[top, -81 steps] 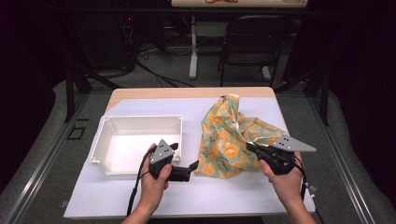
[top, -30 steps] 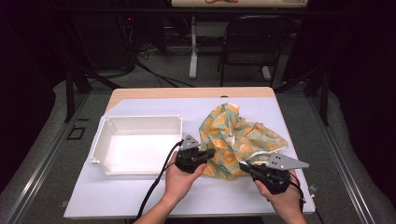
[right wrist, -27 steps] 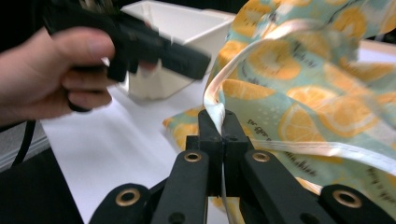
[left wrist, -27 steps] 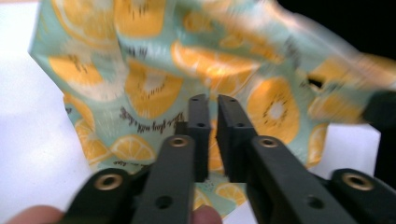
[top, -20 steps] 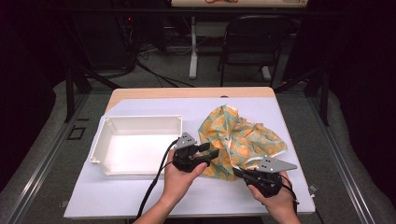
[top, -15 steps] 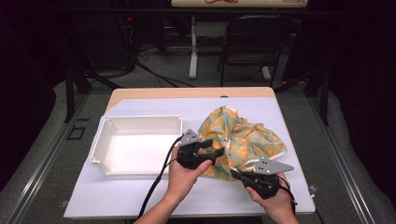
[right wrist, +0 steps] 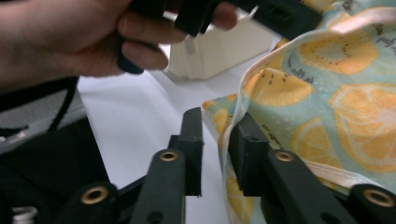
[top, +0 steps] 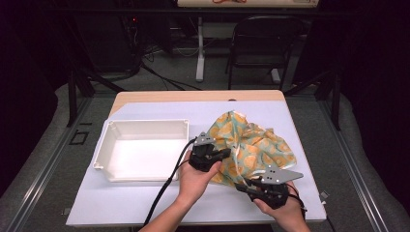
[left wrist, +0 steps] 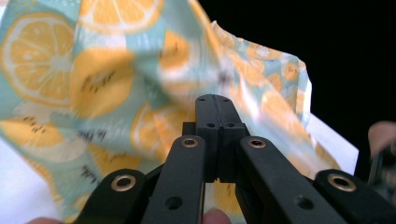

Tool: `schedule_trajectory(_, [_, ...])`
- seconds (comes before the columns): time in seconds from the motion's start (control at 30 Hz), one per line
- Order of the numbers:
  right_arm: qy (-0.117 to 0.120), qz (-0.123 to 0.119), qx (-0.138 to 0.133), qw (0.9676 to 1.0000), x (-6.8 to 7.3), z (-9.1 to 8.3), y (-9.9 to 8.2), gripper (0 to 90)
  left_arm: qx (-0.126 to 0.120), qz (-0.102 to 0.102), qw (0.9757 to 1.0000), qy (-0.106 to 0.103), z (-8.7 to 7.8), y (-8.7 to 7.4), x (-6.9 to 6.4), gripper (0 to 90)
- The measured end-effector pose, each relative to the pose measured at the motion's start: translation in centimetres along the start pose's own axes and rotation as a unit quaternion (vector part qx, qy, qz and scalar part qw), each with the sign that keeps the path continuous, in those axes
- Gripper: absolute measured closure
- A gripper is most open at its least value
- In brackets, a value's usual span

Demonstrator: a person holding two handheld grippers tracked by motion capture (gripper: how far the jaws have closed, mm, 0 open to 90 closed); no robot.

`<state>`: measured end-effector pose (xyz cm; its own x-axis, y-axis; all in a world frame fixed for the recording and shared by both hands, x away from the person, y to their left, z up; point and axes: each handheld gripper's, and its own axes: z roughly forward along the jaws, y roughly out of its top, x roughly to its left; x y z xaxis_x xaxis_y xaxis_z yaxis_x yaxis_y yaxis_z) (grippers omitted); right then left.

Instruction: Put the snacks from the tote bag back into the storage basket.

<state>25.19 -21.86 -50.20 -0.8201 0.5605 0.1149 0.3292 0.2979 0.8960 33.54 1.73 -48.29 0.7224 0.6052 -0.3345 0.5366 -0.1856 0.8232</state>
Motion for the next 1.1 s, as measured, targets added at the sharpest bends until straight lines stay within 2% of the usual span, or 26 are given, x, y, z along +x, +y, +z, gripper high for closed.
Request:
schedule_trajectory(0.03, [0.0, 0.003, -0.006, 1.0, -0.1, -0.3, 0.1, 74.0, -0.005, -0.006, 0.9999, -0.006, -0.2, 0.0, 0.1, 90.0])
schedule_trajectory(0.1, [-0.005, 0.003, -0.009, 0.9999, -0.3, -0.6, 0.3, 80.1, -0.027, -0.022, 0.9993, -0.012, -0.6, 0.3, 0.1, 88.3])
schedule_trajectory(0.17, [-0.008, 0.001, -0.001, 1.0, -0.2, -0.4, 0.5, 86.2, -0.042, -0.029, 0.9986, -0.015, -0.7, 0.7, -0.1, 70.1])
schedule_trajectory(0.23, [-0.013, -0.012, 0.02, 0.9997, 0.4, 0.4, 0.3, 88.7, -0.043, -0.027, 0.9985, -0.018, -0.6, 1.1, -0.4, 44.9])
schedule_trajectory(0.27, [-0.013, -0.012, 0.02, 0.9997, 0.4, 0.4, 0.3, 88.7, -0.04, -0.026, 0.9987, -0.016, -0.4, 1.2, -0.6, 44.9])
schedule_trajectory(0.3, [-0.014, -0.015, 0.025, 0.9995, 0.5, 0.6, 0.3, 88.8, -0.026, -0.017, 0.9995, -0.007, -0.1, 1.2, -0.9, 40.2])
schedule_trajectory(0.37, [-0.01, -0.023, 0.034, 0.9991, 0.8, 1.1, 0.2, 88.9, 0.006, -0.007, 0.9997, 0.023, 0.9, 1.2, -1.2, 31.4])
schedule_trajectory(0.4, [-0.005, -0.027, 0.035, 0.999, 1.0, 1.3, 0.2, 88.9, 0.019, -0.015, 0.9992, 0.033, 1.4, 1.0, -1.1, 29.9])
schedule_trajectory(0.43, [-0.001, -0.031, 0.035, 0.9989, 1.1, 1.4, 0.2, 88.9, 0.028, -0.023, 0.9987, 0.035, 1.7, 1.0, -0.8, 32.0])
schedule_trajectory(0.47, [0.003, -0.036, 0.037, 0.9987, 1.2, 1.4, 0.2, 88.8, 0.031, -0.033, 0.9982, 0.04, 2.0, 0.9, -0.5, 37.8])
schedule_trajectory(0.5, [0.007, -0.041, 0.036, 0.9985, 1.4, 1.4, 0.2, 88.0, 0.024, -0.04, 0.9984, 0.032, 2.0, 0.8, -0.2, 46.6])
schedule_trajectory(0.53, [0.011, -0.047, 0.036, 0.9982, 1.5, 1.3, 0.2, 85.9, 0.019, -0.044, 0.9986, 0.021, 1.8, 0.8, -0.1, 72.7])
schedule_trajectory(0.57, [0.016, -0.052, 0.033, 0.998, 1.6, 1.2, 0.2, 82.4, 0.02, -0.042, 0.9987, 0.019, 1.7, 0.8, -0.1, 72.7])
schedule_trajectory(0.67, [0.036, -0.058, 0.013, 0.9976, 1.4, 0.4, 0.4, 68.4, 0.011, -0.025, 0.9996, 0.009, 1.0, 0.7, -0.3, 88.8])
schedule_trajectory(0.77, [0.043, -0.056, -0.017, 0.9974, 0.7, -0.8, 0.7, 58.4, 0.006, -0.023, 0.9997, -0.001, 0.2, 0.4, -0.3, 89.9])
schedule_trajectory(0.87, [0.041, -0.039, -0.054, 0.9969, -0.5, -2.4, 1.1, 54.9, 0.01, -0.025, 0.9996, -0.01, -0.3, -0.4, -0.1, 90.0])
schedule_trajectory(0.93, [0.025, -0.016, -0.073, 0.9969, -1.6, -3.5, 1.3, 54.5, 0.015, -0.025, 0.9995, -0.015, -0.5, -1.1, -0.1, 90.0])
schedule_trajectory(0.97, [0.007, -0.003, -0.079, 0.9968, -2.2, -3.9, 1.4, 53.6, 0.018, -0.025, 0.9994, -0.015, -0.6, -1.4, -0.1, 90.0])
schedule_trajectory(1.0, [-0.049, 0.021, -0.08, 0.9954, -3.1, -4.1, 1.4, 47.9, 0.018, -0.027, 0.9994, -0.015, -0.7, -1.8, -0.1, 90.0])
schedule_trajectory(1.03, [-0.049, 0.021, -0.08, 0.9954, -3.1, -4.1, 1.4, 47.9, 0.021, -0.031, 0.9992, -0.015, -0.7, -2.2, 0.0, 90.0])
schedule_trajectory(1.07, [-0.091, 0.039, -0.072, 0.9925, -4.0, -3.7, 1.1, 42.3, 0.021, -0.034, 0.9991, -0.015, -0.7, -2.6, 0.1, 90.0])
schedule_trajectory(1.1, [-0.091, 0.039, -0.072, 0.9925, -4.0, -3.7, 1.1, 42.3, 0.021, -0.035, 0.9991, -0.012, -0.7, -2.8, 0.1, 90.0])
